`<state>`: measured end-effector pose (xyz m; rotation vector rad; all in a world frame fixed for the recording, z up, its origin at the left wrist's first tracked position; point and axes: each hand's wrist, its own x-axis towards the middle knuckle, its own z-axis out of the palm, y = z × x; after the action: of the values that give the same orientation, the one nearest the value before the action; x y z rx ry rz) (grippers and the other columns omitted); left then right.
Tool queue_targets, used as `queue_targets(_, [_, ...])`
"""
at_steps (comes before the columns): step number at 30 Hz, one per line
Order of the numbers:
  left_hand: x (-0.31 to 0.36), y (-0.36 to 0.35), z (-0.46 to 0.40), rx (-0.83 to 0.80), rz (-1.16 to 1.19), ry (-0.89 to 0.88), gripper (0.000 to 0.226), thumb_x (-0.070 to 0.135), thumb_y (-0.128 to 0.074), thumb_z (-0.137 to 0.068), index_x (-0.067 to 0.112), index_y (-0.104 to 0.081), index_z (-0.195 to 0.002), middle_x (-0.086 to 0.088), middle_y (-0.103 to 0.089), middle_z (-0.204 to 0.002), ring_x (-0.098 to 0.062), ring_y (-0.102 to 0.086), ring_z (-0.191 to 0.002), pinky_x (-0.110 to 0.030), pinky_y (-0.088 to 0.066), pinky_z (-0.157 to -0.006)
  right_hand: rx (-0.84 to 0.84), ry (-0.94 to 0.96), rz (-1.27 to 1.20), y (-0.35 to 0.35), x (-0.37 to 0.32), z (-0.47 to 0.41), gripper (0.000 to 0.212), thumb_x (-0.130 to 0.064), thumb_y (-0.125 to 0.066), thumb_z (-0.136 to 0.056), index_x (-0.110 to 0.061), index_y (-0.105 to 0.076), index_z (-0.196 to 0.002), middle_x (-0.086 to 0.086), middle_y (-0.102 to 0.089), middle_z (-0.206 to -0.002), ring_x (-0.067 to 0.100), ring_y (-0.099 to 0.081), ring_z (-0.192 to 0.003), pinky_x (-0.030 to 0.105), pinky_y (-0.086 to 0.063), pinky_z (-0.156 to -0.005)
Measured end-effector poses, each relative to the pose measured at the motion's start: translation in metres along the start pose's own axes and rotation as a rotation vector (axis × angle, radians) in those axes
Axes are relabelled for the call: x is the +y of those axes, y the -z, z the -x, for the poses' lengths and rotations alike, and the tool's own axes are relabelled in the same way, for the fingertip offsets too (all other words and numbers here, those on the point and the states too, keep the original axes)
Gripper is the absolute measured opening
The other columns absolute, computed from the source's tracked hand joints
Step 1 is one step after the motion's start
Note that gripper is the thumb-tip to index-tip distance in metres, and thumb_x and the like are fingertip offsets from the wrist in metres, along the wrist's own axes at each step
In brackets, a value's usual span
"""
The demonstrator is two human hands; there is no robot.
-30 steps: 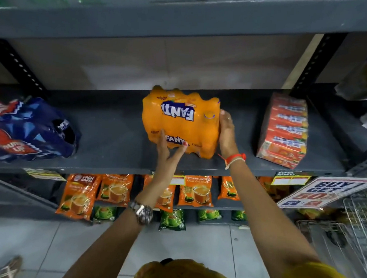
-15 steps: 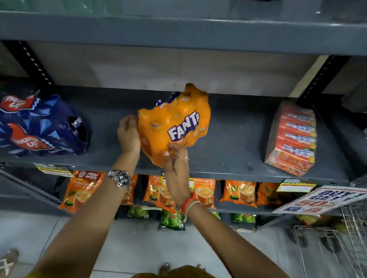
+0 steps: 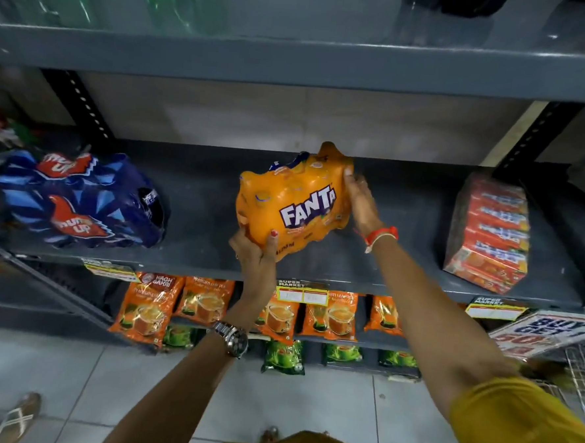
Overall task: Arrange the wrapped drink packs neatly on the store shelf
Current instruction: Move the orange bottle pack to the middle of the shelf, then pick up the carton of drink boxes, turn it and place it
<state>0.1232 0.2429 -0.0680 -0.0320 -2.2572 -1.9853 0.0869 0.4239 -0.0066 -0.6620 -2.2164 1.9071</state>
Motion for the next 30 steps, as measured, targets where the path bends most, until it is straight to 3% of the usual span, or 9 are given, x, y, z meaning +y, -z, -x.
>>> queue_targets(3, [-0.002, 0.013, -0.013, -0.05, -0.015, -0.003, 0.107, 0.086, -0.035, -0.06, 0.012, -0.02, -0.137, 0.002, -0.024, -0.123, -0.011, -0.036, -0.118, -0.012, -0.04, -0.084, 0.091, 0.051, -0.025, -0.009, 0.011, 0.02, 0.073, -0.077, -0.038, -0.079, -0.028, -0.039, -0.133, 0.006, -0.052, -0.135, 0.028, -0.055, -0.122, 0.05, -0.047, -0.102])
queue_targets(5, [-0.008, 0.024, -0.024, -0.068, -0.027, -0.014, 0.102, 0.087, -0.033, -0.06, 0.018, -0.026, -0.134, 0.0, -0.031, -0.125, -0.015, -0.043, -0.117, -0.022, -0.045, -0.089, 0.163, 0.053, -0.024, -0.014, 0.025, 0.028, 0.071, -0.086, -0.039, -0.069, -0.035, -0.04, -0.119, 0.004, -0.054, -0.127, 0.028, -0.055, -0.119, 0.053, -0.05, -0.098])
queue_targets(11, [-0.02, 0.035, -0.034, -0.134, -0.016, -0.045, 0.04, 0.051, -0.035, -0.09, 0.031, -0.031, -0.125, -0.009, -0.042, -0.134, -0.021, -0.051, -0.118, -0.047, -0.047, -0.1, 0.298, 0.123, -0.018, -0.022, 0.036, 0.051, 0.061, -0.082, -0.039, -0.07, -0.034, -0.042, -0.108, -0.001, -0.052, -0.117, 0.025, -0.049, -0.12, 0.051, -0.044, -0.103])
queue_targets(15, [-0.015, 0.038, -0.031, -0.126, 0.02, -0.025, 0.046, 0.054, -0.038, -0.089, 0.033, -0.033, -0.129, -0.01, -0.047, -0.136, -0.019, -0.053, -0.119, -0.048, -0.047, -0.1, 0.293, 0.106, -0.046, -0.023, 0.047, 0.055, 0.047, -0.085, -0.042, -0.07, -0.051, -0.042, -0.102, 0.003, -0.057, -0.124, 0.025, -0.057, -0.117, 0.049, -0.053, -0.095])
queue_targets(19, [-0.007, 0.031, -0.019, 0.007, 0.038, -0.109, 0.057, 0.033, -0.038, -0.095, 0.017, -0.014, -0.145, -0.006, -0.024, -0.153, -0.011, -0.031, -0.138, -0.037, -0.032, -0.114, 0.335, 0.135, -0.231, -0.016, 0.051, 0.061, 0.041, -0.048, -0.052, -0.091, -0.023, -0.045, -0.122, 0.01, -0.052, -0.131, 0.024, -0.057, -0.117, 0.027, -0.053, -0.086])
queue_targets(23, [0.014, 0.008, 0.002, 0.101, 0.031, -0.373, 0.058, 0.009, -0.038, -0.095, -0.002, -0.008, -0.144, -0.006, -0.012, -0.151, 0.007, -0.019, -0.137, -0.008, -0.026, -0.107, 0.759, 0.166, -0.332, 0.01, 0.05, 0.065, 0.04, -0.021, -0.059, -0.092, -0.005, -0.045, -0.127, 0.013, -0.047, -0.132, 0.021, -0.046, -0.123, 0.007, -0.037, -0.094])
queue_targets(25, [0.024, -0.008, 0.011, 0.058, 0.062, -0.471, 0.058, 0.008, -0.038, -0.094, -0.005, -0.008, -0.143, -0.009, -0.013, -0.151, -0.008, -0.022, -0.141, -0.021, -0.031, -0.11, 0.96, 0.09, -0.268, 0.03, 0.056, 0.062, 0.049, -0.014, -0.062, -0.088, -0.002, -0.041, -0.131, 0.017, -0.042, -0.136, 0.028, -0.039, -0.128, 0.016, -0.034, -0.103])
queue_targets(27, [0.029, -0.029, 0.022, 0.032, 0.094, -0.473, 0.059, 0.021, -0.037, -0.096, -0.002, -0.01, -0.144, -0.006, -0.014, -0.152, -0.017, -0.019, -0.143, -0.035, -0.031, -0.114, 1.092, -0.032, -0.166, 0.056, 0.063, 0.061, 0.068, -0.014, -0.068, -0.083, -0.002, -0.032, -0.138, 0.022, -0.032, -0.144, 0.036, -0.03, -0.134, 0.041, -0.027, -0.114])
queue_targets(30, [0.033, -0.068, 0.044, 0.022, 0.06, -0.449, 0.064, 0.035, -0.034, -0.096, -0.005, -0.014, -0.142, -0.009, -0.016, -0.151, -0.012, -0.014, -0.144, -0.028, -0.019, -0.117, 1.181, -0.16, -0.039, 0.097, 0.063, 0.063, 0.091, -0.028, -0.077, -0.075, 0.0, -0.023, -0.143, 0.024, -0.023, -0.148, 0.04, -0.025, -0.138, 0.043, -0.02, -0.115])
